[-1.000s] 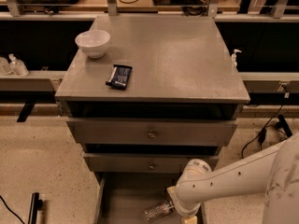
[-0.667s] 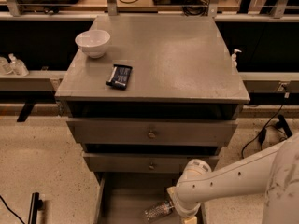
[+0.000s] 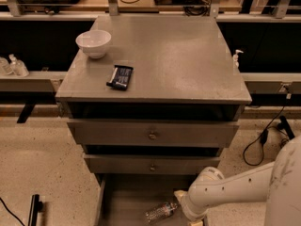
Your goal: Pick water bottle from bottom drawer and place on counter
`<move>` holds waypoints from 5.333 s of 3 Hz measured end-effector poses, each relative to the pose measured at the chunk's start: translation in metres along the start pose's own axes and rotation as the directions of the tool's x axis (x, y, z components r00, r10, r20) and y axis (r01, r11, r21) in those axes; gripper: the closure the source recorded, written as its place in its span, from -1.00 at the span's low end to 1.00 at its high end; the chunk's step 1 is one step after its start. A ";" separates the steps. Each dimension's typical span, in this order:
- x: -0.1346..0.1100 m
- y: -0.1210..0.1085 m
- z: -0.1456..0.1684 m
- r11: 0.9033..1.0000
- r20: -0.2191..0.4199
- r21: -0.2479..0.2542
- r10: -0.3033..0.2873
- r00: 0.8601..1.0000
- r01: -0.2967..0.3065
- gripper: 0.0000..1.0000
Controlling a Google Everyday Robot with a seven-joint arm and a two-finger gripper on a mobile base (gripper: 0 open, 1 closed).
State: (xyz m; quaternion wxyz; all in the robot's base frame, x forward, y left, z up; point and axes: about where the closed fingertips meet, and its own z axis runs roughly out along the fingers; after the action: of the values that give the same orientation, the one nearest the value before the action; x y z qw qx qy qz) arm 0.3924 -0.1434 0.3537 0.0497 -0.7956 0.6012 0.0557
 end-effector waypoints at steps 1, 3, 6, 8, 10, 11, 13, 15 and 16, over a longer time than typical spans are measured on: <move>0.017 -0.007 0.015 0.993 0.043 0.119 -0.001 0.999 -0.004 -1.00; 0.025 -0.052 0.059 0.978 0.085 0.206 -0.033 0.996 0.015 -1.00; -0.007 -0.080 0.151 0.972 0.384 0.147 0.113 0.916 -0.182 -1.00; -0.002 -0.083 0.139 0.974 0.380 0.149 0.104 0.919 -0.172 -1.00; 0.003 -0.085 0.150 0.972 0.404 0.104 0.153 0.902 -0.212 -0.70; 0.007 -0.085 0.182 0.976 0.415 0.063 0.164 0.895 -0.208 -0.79; 0.009 -0.087 0.189 0.976 0.418 0.061 0.167 0.893 -0.211 -0.52; 0.007 -0.087 0.179 0.976 0.418 0.061 0.167 0.893 -0.211 -0.28; 0.007 -0.087 0.179 0.976 0.418 0.061 0.167 0.893 -0.211 -0.32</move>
Offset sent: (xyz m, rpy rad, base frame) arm 0.0613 -0.0112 -0.0539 0.1381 -0.2666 -0.0083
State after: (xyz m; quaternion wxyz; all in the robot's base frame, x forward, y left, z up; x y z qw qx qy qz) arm 0.4729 -0.1006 0.1765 0.2108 -0.7002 0.6538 0.1946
